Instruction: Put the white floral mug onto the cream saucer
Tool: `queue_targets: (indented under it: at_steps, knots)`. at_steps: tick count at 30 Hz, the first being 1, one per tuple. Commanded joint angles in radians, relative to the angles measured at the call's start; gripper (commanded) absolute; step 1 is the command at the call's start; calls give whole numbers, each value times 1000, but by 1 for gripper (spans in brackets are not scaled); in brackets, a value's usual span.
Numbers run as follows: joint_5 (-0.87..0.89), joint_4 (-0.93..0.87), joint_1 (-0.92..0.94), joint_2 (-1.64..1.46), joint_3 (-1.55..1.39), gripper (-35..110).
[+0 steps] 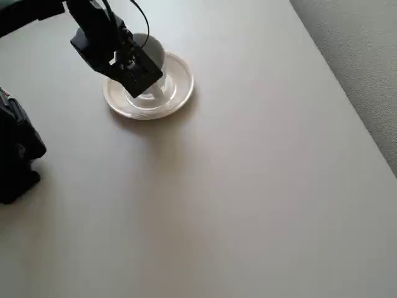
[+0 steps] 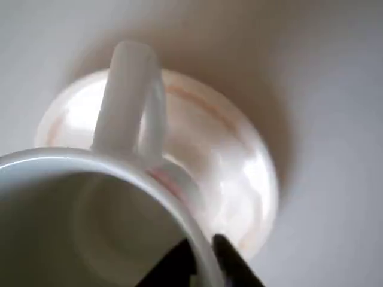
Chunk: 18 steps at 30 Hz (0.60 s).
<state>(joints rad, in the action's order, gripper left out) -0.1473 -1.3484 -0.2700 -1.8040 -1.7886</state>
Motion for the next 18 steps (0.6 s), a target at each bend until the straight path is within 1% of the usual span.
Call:
queue_targets:
  at_steps: [1,18]
  knots:
    - [-12,48,17,2,2,-2]
    - [-12,84,9,43,-31,-2]
